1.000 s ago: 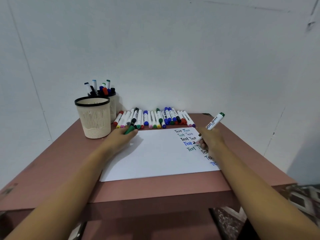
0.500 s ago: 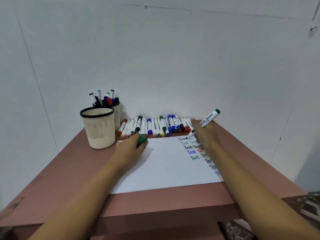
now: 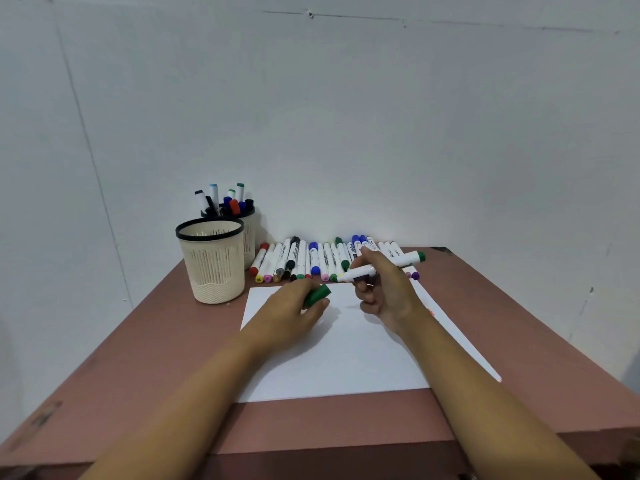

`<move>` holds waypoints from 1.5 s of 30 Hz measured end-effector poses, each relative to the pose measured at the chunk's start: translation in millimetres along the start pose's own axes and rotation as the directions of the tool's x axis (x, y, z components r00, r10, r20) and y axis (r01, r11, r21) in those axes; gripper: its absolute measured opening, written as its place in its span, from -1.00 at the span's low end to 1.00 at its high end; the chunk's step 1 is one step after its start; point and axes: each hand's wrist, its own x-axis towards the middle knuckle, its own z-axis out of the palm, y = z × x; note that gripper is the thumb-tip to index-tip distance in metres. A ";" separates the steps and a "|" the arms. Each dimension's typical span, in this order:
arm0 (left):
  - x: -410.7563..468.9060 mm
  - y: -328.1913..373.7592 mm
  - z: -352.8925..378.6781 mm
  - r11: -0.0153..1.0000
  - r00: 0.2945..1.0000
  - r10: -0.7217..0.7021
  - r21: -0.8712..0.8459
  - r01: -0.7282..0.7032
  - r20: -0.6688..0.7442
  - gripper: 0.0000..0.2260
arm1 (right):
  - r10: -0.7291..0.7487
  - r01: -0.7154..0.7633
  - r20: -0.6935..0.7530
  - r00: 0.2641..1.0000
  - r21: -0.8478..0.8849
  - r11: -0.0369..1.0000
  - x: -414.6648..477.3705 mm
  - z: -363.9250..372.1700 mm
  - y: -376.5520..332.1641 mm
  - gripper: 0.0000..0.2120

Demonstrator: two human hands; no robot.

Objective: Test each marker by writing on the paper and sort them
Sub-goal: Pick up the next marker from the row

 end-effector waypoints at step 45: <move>-3.8 31.2 -12.3 0.652 0.949 -0.146 -0.694 0.305 0.280 -0.71 | -0.212 0.198 -0.086 0.974 -0.146 0.969 -9.6 28.3 15.2 -0.74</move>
